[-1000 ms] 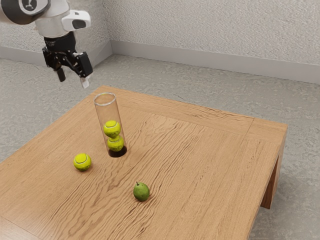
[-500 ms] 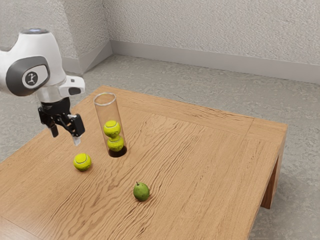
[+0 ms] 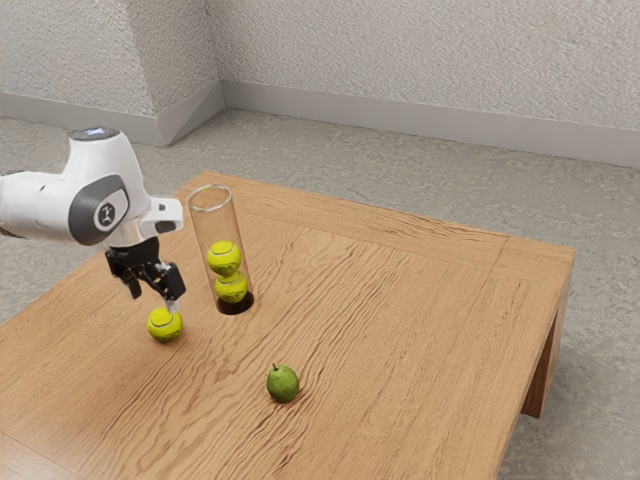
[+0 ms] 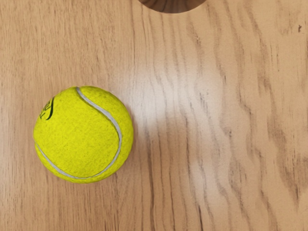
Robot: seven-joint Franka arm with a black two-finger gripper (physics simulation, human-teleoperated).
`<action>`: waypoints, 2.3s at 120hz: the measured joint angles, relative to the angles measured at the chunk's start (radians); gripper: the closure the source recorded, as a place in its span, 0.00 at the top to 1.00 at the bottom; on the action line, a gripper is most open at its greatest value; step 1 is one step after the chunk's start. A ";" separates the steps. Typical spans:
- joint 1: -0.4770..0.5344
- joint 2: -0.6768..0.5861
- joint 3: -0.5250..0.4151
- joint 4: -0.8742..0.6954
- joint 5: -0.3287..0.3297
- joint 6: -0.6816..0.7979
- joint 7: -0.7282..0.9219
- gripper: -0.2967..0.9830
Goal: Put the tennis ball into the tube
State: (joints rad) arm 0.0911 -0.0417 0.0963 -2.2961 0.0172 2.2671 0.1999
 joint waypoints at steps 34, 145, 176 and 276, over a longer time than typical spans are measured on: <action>0.041 0.158 -0.001 0.079 -0.024 0.045 0.090 0.77; 0.139 0.428 -0.053 0.254 -0.046 0.060 0.246 0.68; 0.182 0.414 -0.097 0.255 -0.032 0.051 0.236 0.58; 0.211 0.063 -0.224 0.594 -0.046 -0.480 0.220 0.51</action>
State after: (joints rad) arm 0.3019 0.0214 -0.1279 -1.7024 -0.0288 1.7867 0.4201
